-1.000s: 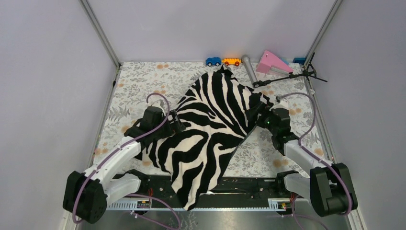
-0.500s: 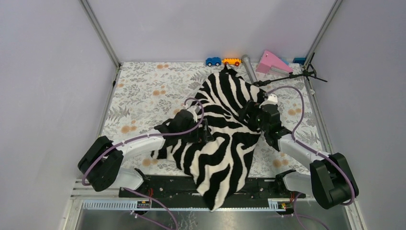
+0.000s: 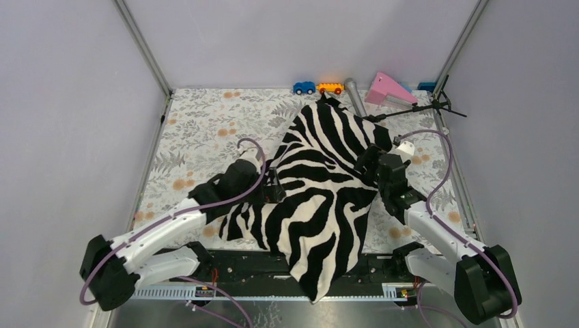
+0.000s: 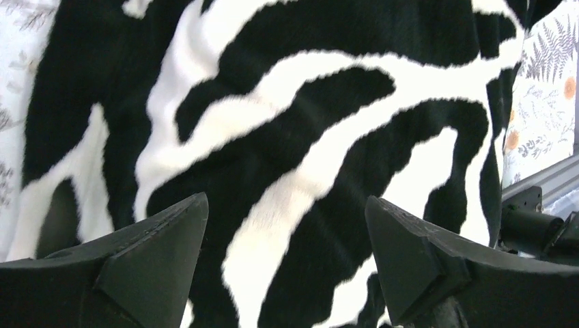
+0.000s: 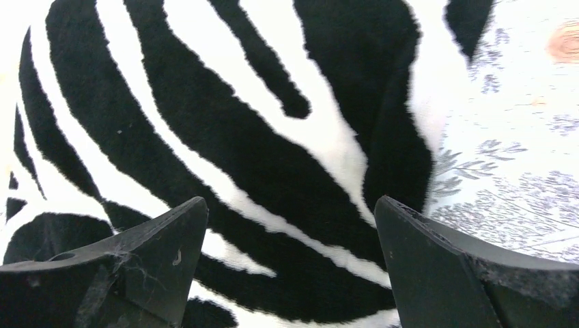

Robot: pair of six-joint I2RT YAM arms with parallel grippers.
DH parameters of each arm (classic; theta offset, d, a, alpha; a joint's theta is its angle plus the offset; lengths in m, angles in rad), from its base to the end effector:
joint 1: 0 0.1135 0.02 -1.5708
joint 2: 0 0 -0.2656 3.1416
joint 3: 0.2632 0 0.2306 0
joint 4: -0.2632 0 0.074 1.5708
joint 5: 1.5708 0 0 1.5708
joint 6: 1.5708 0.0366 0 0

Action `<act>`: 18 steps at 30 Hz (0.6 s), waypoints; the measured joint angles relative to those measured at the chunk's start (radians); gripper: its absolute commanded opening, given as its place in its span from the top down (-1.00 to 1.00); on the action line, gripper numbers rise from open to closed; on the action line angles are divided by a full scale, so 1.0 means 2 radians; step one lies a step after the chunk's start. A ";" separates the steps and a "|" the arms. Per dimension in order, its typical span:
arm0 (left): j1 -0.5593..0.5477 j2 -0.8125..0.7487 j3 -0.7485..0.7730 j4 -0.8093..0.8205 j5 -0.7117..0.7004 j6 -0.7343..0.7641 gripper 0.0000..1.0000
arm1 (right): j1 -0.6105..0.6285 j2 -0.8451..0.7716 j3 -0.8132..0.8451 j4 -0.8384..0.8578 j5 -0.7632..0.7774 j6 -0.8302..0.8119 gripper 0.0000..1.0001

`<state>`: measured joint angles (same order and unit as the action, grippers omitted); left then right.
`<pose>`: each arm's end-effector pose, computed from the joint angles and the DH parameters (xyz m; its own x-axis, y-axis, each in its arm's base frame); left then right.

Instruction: Remove the pillowcase from the pillow

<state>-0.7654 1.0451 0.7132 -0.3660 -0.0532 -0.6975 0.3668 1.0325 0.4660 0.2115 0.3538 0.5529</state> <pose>0.1466 -0.1382 0.2564 -0.7807 -0.1394 -0.6092 0.2101 0.8595 -0.4659 0.1964 0.0619 0.2350 -0.2935 0.4150 -0.8612 0.1422 0.9098 0.3899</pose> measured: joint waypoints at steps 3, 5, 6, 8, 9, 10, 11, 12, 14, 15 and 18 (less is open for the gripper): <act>0.000 -0.049 -0.002 -0.054 0.003 -0.008 -0.87 | 0.000 -0.020 -0.003 -0.016 0.039 0.003 -0.99; 0.000 -0.078 -0.005 -0.070 0.019 -0.014 -0.86 | 0.000 -0.032 -0.007 -0.026 0.058 0.003 -0.99; 0.000 -0.094 -0.009 -0.072 0.038 -0.020 -0.85 | -0.002 -0.034 -0.007 -0.034 0.065 0.003 -0.99; 0.000 -0.117 -0.025 -0.067 0.084 -0.034 -0.83 | -0.008 -0.025 -0.003 -0.052 0.071 0.003 -0.99; 0.000 -0.126 -0.036 -0.061 0.113 -0.045 -0.83 | -0.012 -0.014 0.003 -0.065 0.072 0.003 -0.99; -0.002 -0.134 -0.052 -0.047 0.143 -0.058 -0.84 | -0.015 0.000 0.009 -0.076 0.072 0.003 -0.99; -0.005 -0.139 -0.065 -0.037 0.162 -0.067 -0.84 | -0.018 0.011 0.013 -0.082 0.070 0.003 -0.99; -0.008 -0.145 -0.082 -0.021 0.185 -0.079 -0.85 | -0.020 0.021 0.015 -0.089 0.065 0.003 -0.99; -0.015 -0.149 -0.109 0.005 0.216 -0.097 -0.86 | -0.022 0.032 0.015 -0.096 0.050 0.003 -0.99; -0.017 -0.147 -0.119 0.018 0.230 -0.103 -0.86 | -0.022 0.035 0.015 -0.097 0.041 0.002 -0.99; -0.018 -0.113 -0.144 0.073 0.263 -0.115 -0.84 | -0.023 0.036 0.015 -0.096 0.013 0.000 -0.99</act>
<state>-0.8005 0.8192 0.4252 -0.2207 0.4732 -0.9276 0.3202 1.1042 0.4961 0.0204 0.3790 0.5529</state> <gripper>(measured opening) 0.928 0.993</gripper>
